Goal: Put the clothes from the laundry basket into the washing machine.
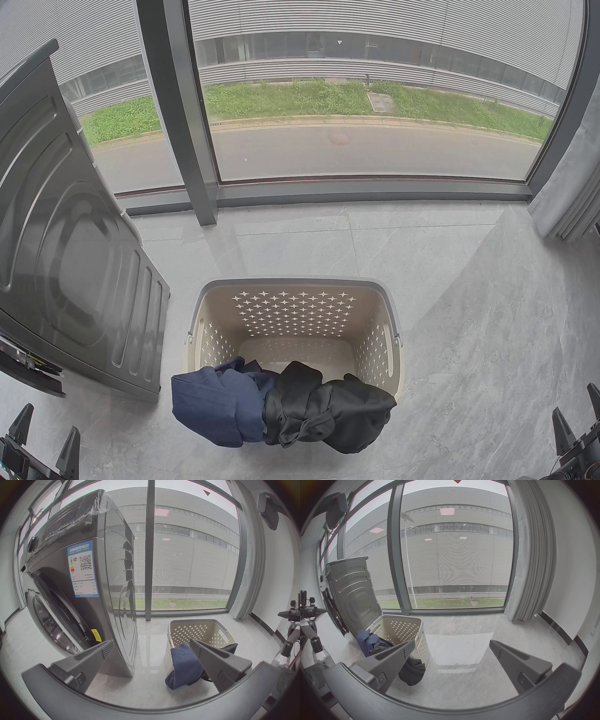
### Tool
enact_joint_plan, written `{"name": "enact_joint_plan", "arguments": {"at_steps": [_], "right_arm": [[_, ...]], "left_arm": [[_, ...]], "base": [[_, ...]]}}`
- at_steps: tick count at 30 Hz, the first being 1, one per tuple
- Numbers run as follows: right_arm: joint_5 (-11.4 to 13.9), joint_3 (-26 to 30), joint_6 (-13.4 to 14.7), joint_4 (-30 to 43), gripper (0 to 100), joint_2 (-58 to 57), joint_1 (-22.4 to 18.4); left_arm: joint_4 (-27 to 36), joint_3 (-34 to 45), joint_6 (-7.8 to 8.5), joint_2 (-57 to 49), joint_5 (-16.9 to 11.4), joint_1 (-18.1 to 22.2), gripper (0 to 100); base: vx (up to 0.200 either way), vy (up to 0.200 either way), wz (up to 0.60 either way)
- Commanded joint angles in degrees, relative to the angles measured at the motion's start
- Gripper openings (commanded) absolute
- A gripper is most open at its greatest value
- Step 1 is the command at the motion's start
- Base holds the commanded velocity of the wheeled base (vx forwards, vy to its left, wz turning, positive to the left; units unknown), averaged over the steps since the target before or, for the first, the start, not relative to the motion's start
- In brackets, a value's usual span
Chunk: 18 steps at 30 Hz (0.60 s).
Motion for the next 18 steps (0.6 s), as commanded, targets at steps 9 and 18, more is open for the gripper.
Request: {"name": "enact_joint_plan", "arguments": {"at_steps": [9, 18], "right_arm": [[0.0, 1.0, 0.0, 0.0, 100, -0.3, 0.0], [0.0, 1.0, 0.0, 0.0, 100, -0.2, 0.0]], "left_arm": [[0.1, 0.9, -0.04, -0.6, 0.0, 0.0, 100], [0.1, 0.9, 0.05, -0.6, 0.0, 0.0, 100]], "base": [[0.156, 0.0, 0.0], [0.022, 0.0, 0.0]]}}
